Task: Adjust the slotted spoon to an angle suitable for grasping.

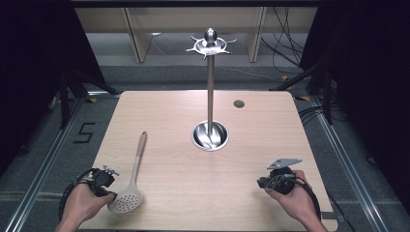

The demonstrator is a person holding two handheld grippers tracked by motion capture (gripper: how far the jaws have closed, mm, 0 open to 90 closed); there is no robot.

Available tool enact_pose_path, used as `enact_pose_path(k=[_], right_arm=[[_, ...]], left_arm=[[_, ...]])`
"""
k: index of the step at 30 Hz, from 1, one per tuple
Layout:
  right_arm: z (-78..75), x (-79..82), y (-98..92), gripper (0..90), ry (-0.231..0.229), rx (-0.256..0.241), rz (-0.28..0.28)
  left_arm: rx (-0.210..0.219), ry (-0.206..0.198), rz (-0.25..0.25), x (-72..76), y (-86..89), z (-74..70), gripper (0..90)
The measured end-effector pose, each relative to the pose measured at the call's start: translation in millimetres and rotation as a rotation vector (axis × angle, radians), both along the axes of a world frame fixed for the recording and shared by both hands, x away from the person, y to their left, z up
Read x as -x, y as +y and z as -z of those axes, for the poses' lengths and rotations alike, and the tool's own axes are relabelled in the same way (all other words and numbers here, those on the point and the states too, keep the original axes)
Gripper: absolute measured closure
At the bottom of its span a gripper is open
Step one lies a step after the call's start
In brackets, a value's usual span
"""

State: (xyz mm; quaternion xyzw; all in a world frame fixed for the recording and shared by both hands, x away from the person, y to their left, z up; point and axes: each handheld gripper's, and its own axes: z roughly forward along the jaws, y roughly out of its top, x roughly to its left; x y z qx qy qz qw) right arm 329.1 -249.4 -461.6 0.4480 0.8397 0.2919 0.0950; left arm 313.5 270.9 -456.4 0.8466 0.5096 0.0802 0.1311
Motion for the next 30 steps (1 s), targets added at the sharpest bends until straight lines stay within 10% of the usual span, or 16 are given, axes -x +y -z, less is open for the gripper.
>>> enact_pose_path(k=[5, 14, 19, 30], right_arm=[[0.2, -0.5, -0.6, 79.5, -0.004, 0.008, -0.005], [2.2, -0.3, 0.3, 79.2, -0.024, -0.004, 0.001], [0.9, 0.2, 0.7, 79.0, 0.003, -0.011, 0.007], [0.8, 0.1, 0.5, 78.5, 0.010, -0.001, 0.009]], left_arm=[[0.103, -0.042, 0.093, 9.5, -29.0, -15.9, 89.5], [0.082, 0.012, 0.221, 8.2, -85.0, -0.2, 89.6], [0.008, 0.066, 0.222, 8.1, -83.6, 4.7, 89.6], [-0.001, 0.067, 0.155, 17.0, -57.1, 2.7, 89.6]])
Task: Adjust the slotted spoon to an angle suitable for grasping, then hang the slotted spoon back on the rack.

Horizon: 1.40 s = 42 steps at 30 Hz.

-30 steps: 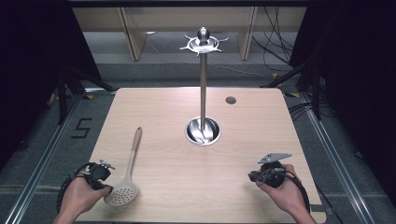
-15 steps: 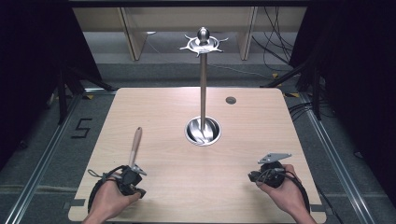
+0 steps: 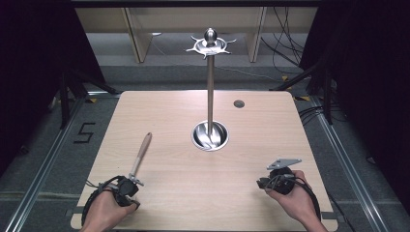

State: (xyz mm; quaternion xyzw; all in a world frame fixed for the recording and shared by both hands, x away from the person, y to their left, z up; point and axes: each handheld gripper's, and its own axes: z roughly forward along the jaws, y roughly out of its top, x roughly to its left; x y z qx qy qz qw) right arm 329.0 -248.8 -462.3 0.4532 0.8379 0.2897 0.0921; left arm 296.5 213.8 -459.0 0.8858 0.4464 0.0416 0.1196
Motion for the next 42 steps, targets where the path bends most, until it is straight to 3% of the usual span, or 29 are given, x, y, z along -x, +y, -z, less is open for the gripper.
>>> enact_pose_path(k=[3, 6, 7, 9, 10, 12, 13, 14, 18, 19, 24, 25, 26, 27, 29, 30, 31, 32, 34, 35, 36, 37, 38, 39, 41, 42], right_arm=[[-0.1, -0.1, 0.3, 77.9, 0.004, -0.002, 0.003], [-0.4, -0.4, 0.0, 75.9, 0.004, -0.007, 0.006], [-0.4, -0.4, 0.0, 75.9, 0.004, -0.007, 0.006], [0.6, -2.3, -1.7, 72.3, -0.016, -0.012, 0.006], [0.6, -2.3, -1.7, 72.3, -0.016, -0.012, 0.006], [-0.2, -3.6, -3.7, 69.4, -0.027, -0.024, 0.017], [3.1, -5.8, -4.8, 67.9, -0.071, -0.048, 0.017], [0.2, -4.3, -5.8, 67.1, -0.032, -0.037, 0.028], [0.9, -4.0, -8.7, 65.3, -0.055, -0.050, 0.045], [-0.4, -3.8, -10.7, 65.1, -0.048, -0.032, 0.034], [-2.0, -2.2, -10.8, 63.9, -0.042, -0.042, 0.054], [-1.8, -2.3, -10.8, 63.8, -0.043, -0.047, 0.053], [-1.8, -2.3, -10.8, 63.8, -0.043, -0.047, 0.053], [-0.9, -3.6, -12.1, 63.3, -0.028, -0.085, 0.022], [-1.0, -3.9, -11.9, 62.9, -0.031, -0.082, 0.023], [-0.7, -4.5, -12.2, 62.7, -0.034, -0.085, 0.022], [1.1, -7.1, -13.5, 62.6, -0.061, -0.079, 0.003], [0.3, -6.0, -12.4, 62.4, -0.034, -0.087, 0.019], [-0.4, -7.0, -12.5, 62.2, -0.014, -0.089, 0.016], [0.2, -8.5, -12.7, 62.1, -0.034, -0.081, 0.002], [-0.4, -8.3, -12.1, 62.1, -0.025, -0.078, 0.004], [3.6, -7.6, -8.6, 62.1, -0.092, -0.058, 0.047], [3.6, -7.6, -8.6, 62.1, -0.092, -0.058, 0.047], [0.7, -6.7, -9.3, 62.1, -0.055, -0.042, 0.047], [0.8, -5.9, -12.4, 62.1, -0.062, -0.022, 0.032], [-0.5, -4.6, -12.7, 62.1, -0.046, -0.020, 0.040]], left_arm=[[0.019, -0.005, -0.009, 0.7, 7.0, -2.6, 89.5], [0.088, -0.046, -0.023, 0.2, 11.1, -7.6, 85.0], [0.088, -0.046, -0.023, 0.2, 11.1, -7.6, 82.6], [0.113, -0.135, -0.027, -2.7, 14.5, -17.6, 78.2], [0.113, -0.135, -0.027, -2.7, 14.5, -17.6, 75.3], [0.166, -0.197, -0.042, -8.0, 18.0, -24.0, 70.4], [0.191, -0.234, -0.072, -13.7, 19.8, -26.3, 66.4], [0.179, -0.238, -0.054, -17.5, 22.8, -28.6, 64.0], [0.200, -0.278, -0.077, -27.9, 26.7, -29.9, 54.0], [0.214, -0.289, -0.101, -36.0, 31.2, -30.5, 51.7], [0.223, -0.289, -0.184, -55.8, 43.2, -32.0, 42.7], [0.240, -0.304, -0.210, -58.5, 44.1, -30.6, 40.6], [0.240, -0.304, -0.210, -58.5, 44.1, -30.6, 39.6], [0.232, -0.303, -0.216, -63.1, 46.9, -30.3, 39.3], [0.233, -0.303, -0.217, -66.9, 46.6, -29.3, 39.0], [0.244, -0.326, -0.229, -68.9, 45.0, -27.5, 39.3], [0.222, -0.302, -0.218, -71.7, 45.4, -29.0, 39.9], [0.215, -0.323, -0.222, -74.7, 43.5, -27.0, 40.1], [0.192, -0.285, -0.226, -84.1, 41.6, -27.7, 40.8], [0.192, -0.285, -0.226, -84.1, 41.6, -27.7, 41.4], [0.161, -0.265, -0.234, -94.9, 38.8, -26.7, 42.5], [0.143, -0.261, -0.236, -100.2, 37.0, -26.1, 43.5], [0.143, -0.261, -0.236, -100.2, 37.0, -26.1, 44.6], [0.134, -0.262, -0.241, -105.3, 34.7, -24.7, 45.6], [0.104, -0.236, -0.259, -120.2, 30.4, -22.0, 46.0], [0.104, -0.236, -0.259, -120.2, 30.4, -22.0, 46.3]])
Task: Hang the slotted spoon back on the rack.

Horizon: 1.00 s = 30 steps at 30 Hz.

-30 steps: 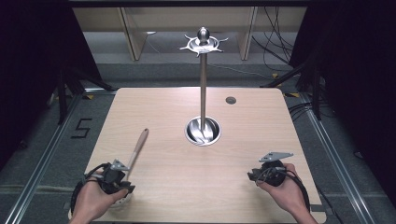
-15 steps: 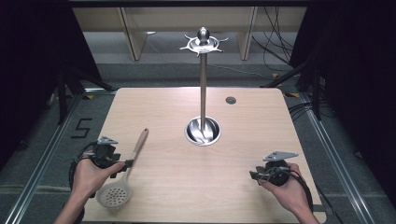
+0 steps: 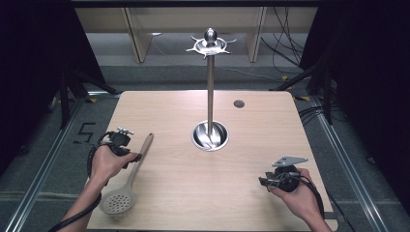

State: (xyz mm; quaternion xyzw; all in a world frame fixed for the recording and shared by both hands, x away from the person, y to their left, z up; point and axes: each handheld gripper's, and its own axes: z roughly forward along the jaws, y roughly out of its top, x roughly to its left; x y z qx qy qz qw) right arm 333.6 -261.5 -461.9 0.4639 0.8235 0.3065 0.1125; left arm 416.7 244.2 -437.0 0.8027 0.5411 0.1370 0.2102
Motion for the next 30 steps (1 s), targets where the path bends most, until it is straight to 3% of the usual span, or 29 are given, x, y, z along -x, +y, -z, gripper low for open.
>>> enact_pose_path(k=[1, 4, 5, 8, 10, 11, 12, 19, 22, 26, 27, 30], right_arm=[[0.0, 0.0, 0.0, 62.1, 0.000, 0.000, 0.000], [-1.0, 5.2, -2.4, 62.1, 0.001, -0.007, 0.014], [0.2, 7.0, -1.5, 62.2, -0.016, -0.029, 0.032], [1.4, 5.6, -3.3, 62.1, -0.044, -0.013, 0.006], [0.0, 5.9, -3.7, 62.1, -0.023, 0.000, 0.003], [-1.0, 7.4, -2.4, 62.2, 0.009, -0.008, 0.021], [-0.5, 7.0, -2.0, 62.2, 0.009, -0.011, 0.019], [1.0, 5.5, -2.2, 62.2, -0.012, 0.002, -0.002], [-0.2, 6.2, -1.0, 62.2, 0.003, -0.005, 0.007], [0.8, 5.6, -2.2, 62.2, -0.015, 0.002, -0.004], [0.9, 5.6, -2.2, 62.2, -0.014, 0.002, -0.005], [-0.2, 6.3, -1.0, 62.2, 0.003, -0.006, 0.005]], left_arm=[[-0.018, 0.018, 0.002, -5.1, 0.2, 0.6, 46.3], [-0.014, 0.046, -0.026, -17.1, -2.3, 7.0, 48.5], [-0.021, 0.081, -0.030, -21.4, -3.7, 11.7, 49.4], [-0.002, 0.099, -0.061, -21.8, -7.7, 19.7, 50.2], [-0.020, 0.122, -0.056, -23.5, -8.0, 23.3, 50.7], [-0.040, 0.127, -0.050, -25.5, -7.4, 25.9, 51.1], [-0.065, 0.138, -0.045, -28.8, -6.7, 29.3, 52.3], [-0.078, 0.161, -0.036, -41.2, -11.6, 36.0, 53.7], [-0.075, 0.206, -0.045, -48.5, -14.5, 38.1, 55.0], [-0.066, 0.221, -0.051, -52.8, -14.6, 43.4, 57.9], [-0.042, 0.234, -0.092, -52.1, -17.0, 44.3, 58.6], [-0.062, 0.223, -0.066, -55.3, -14.2, 45.5, 60.2]])
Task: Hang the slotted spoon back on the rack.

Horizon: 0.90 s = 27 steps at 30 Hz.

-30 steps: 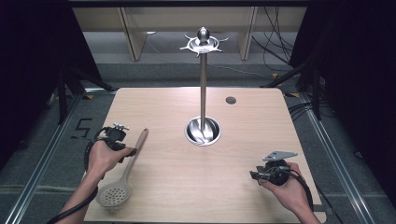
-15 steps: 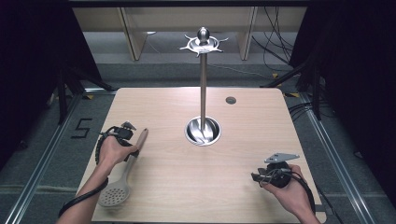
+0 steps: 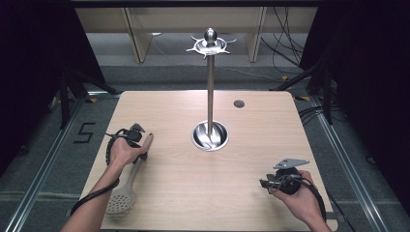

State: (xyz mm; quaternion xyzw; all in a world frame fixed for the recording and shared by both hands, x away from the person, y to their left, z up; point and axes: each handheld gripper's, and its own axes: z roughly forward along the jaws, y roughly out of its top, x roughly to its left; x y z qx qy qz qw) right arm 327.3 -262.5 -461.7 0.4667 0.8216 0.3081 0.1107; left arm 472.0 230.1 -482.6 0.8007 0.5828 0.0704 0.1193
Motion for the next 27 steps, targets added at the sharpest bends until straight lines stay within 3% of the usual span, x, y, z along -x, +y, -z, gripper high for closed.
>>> enact_pose_path(k=[1, 2, 4, 8, 10, 11, 12, 15, 17, 18, 19, 20, 21, 23, 26, 27], right_arm=[[-0.1, 0.2, 0.2, 62.2, 0.006, -0.001, 0.000], [-0.4, 0.6, 0.4, 62.3, 0.009, -0.002, 0.002], [-0.3, 0.5, 0.4, 62.3, 0.007, -0.001, 0.002], [-0.4, 0.7, 0.5, 62.3, 0.009, -0.001, 0.003], [-0.3, 0.8, 0.7, 62.3, 0.008, -0.001, 0.002], [-0.5, 1.0, 1.0, 62.3, 0.009, -0.001, 0.003], [-0.9, 2.8, 2.7, 62.3, 0.030, -0.015, 0.021], [1.7, 2.7, 4.0, 62.3, -0.001, -0.033, 0.027], [0.6, 1.5, 1.6, 62.3, -0.002, -0.014, 0.009], [0.6, 1.5, 1.6, 62.3, -0.002, -0.014, 0.009], [0.7, 1.6, 1.8, 62.3, -0.003, -0.015, 0.007], [0.7, 1.5, 1.7, 62.3, -0.008, -0.013, 0.004], [0.9, 1.3, 1.6, 62.3, -0.014, -0.013, 0.002], [0.3, 1.8, 1.9, 62.3, -0.016, -0.007, 0.002], [-1.4, 2.4, 2.5, 62.2, -0.001, -0.001, 0.001], [-0.4, 1.7, 1.8, 62.2, -0.020, 0.009, -0.015]], left_arm=[[0.000, 0.000, 0.000, 0.0, 0.0, 0.0, 60.8], [0.017, 0.002, -0.036, 0.1, -1.7, 0.7, 61.3], [-0.008, 0.001, -0.005, -1.6, 0.0, 0.0, 63.5], [-0.007, 0.012, -0.002, 0.1, -1.9, -0.5, 71.1], [-0.004, 0.015, -0.037, 3.0, -5.6, -0.4, 71.6], [-0.009, 0.010, -0.004, 2.2, -3.2, -0.7, 72.7], [-0.001, 0.006, 0.001, 3.0, -2.4, -0.6, 73.0], [0.035, -0.013, -0.026, 8.5, -3.1, -0.3, 73.3], [0.055, -0.049, 0.026, 12.6, 2.1, -2.5, 73.5], [0.068, -0.092, 0.007, 17.1, 2.0, -3.4, 73.5], [0.095, -0.111, 0.022, 24.7, 6.1, -13.2, 73.5], [0.095, -0.111, 0.022, 24.7, 6.1, -13.2, 73.5], [0.121, -0.163, 0.036, 34.6, 10.0, -23.2, 73.5], [0.150, -0.212, 0.033, 45.9, 13.1, -33.1, 73.5], [0.207, -0.292, 0.070, 63.3, 20.2, -45.1, 73.6], [0.221, -0.321, 0.071, 68.9, 22.3, -48.6, 73.6]])
